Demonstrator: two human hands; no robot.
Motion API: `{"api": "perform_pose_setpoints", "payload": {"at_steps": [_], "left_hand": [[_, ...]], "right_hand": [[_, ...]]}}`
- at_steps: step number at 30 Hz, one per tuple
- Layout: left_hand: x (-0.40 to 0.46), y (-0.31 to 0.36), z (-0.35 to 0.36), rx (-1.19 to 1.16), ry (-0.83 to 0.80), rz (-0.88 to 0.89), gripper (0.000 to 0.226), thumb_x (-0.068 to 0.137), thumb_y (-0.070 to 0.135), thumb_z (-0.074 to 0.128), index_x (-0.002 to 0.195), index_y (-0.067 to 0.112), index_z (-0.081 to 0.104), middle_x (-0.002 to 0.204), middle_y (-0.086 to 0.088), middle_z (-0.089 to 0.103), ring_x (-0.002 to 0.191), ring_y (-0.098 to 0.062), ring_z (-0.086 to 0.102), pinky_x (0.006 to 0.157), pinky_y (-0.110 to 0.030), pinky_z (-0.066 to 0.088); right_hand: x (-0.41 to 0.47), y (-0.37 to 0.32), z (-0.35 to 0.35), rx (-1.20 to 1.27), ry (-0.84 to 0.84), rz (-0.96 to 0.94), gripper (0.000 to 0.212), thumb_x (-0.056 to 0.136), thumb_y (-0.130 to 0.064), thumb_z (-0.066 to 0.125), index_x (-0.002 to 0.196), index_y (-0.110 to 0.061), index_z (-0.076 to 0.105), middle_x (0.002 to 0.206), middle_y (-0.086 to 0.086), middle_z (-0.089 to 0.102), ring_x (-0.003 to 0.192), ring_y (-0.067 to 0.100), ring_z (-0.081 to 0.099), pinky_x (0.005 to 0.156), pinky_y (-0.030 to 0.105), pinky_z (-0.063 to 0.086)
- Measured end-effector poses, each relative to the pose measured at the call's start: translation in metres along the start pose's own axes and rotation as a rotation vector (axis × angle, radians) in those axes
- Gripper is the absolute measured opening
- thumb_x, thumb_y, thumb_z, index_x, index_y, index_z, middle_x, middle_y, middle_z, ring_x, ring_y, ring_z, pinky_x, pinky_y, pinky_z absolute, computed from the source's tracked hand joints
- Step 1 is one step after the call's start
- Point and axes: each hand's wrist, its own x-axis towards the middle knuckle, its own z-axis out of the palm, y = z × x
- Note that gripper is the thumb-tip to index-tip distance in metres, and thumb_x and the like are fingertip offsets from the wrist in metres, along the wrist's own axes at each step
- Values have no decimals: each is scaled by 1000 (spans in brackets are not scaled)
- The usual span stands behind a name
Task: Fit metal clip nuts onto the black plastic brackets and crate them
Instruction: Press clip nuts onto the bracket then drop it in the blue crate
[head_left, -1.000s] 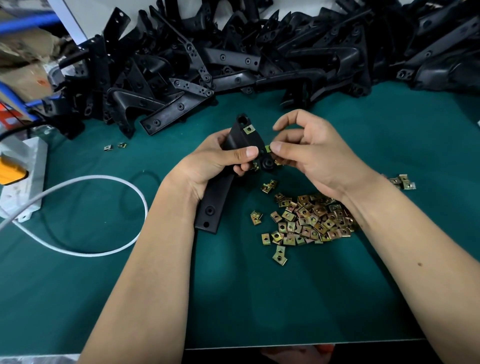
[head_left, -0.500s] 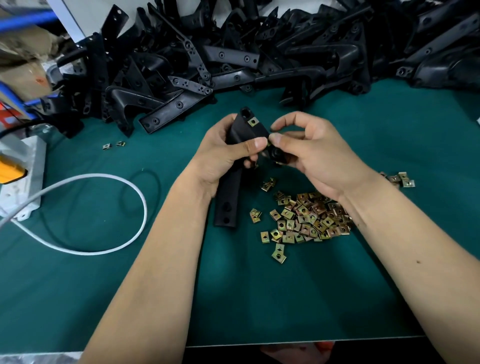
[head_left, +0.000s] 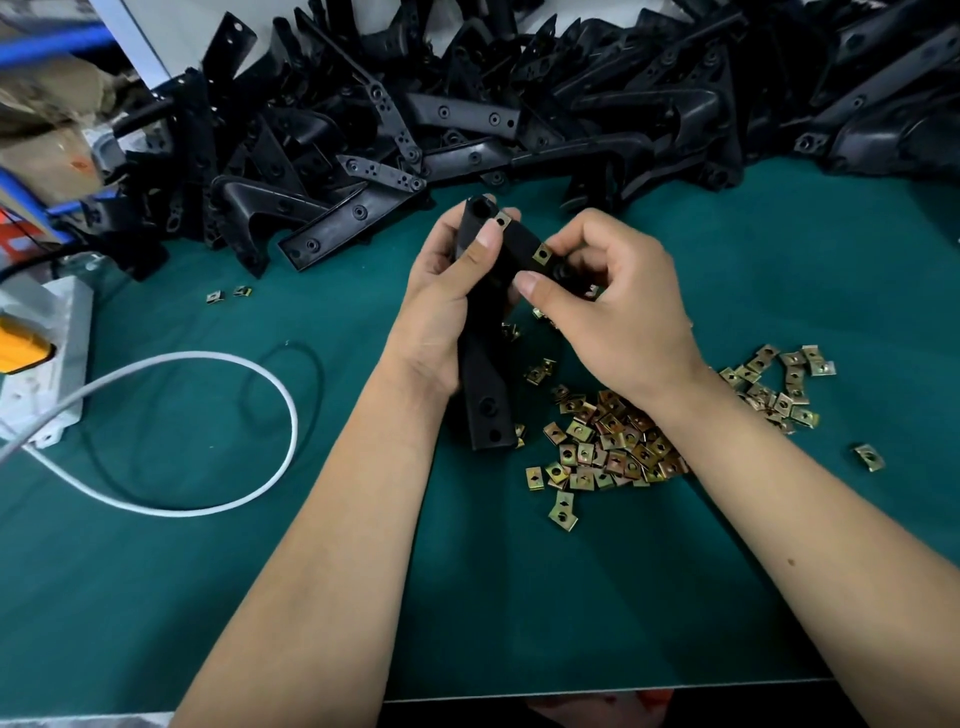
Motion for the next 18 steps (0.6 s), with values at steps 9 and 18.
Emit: {"api": "perform_pose_setpoints", "payload": {"at_steps": [9, 18], "left_hand": [[-3, -3, 4, -19, -15, 28, 9, 104, 8, 54, 108, 15, 57, 109, 3, 74, 88, -15, 69, 83, -35, 59], [-3, 0, 4, 34, -51, 68, 10, 103, 5, 52, 107, 12, 56, 105, 2, 70, 84, -15, 66, 80, -33, 57]], "right_hand": [[-1, 2, 0, 6, 9, 19, 17, 85, -21, 81, 86, -10, 68, 72, 2, 73, 66, 20, 68, 64, 38, 55], [0, 2, -2, 23, -20, 31, 18, 84, -22, 81, 84, -12, 67, 70, 3, 71, 66, 23, 67, 65, 39, 54]]}}
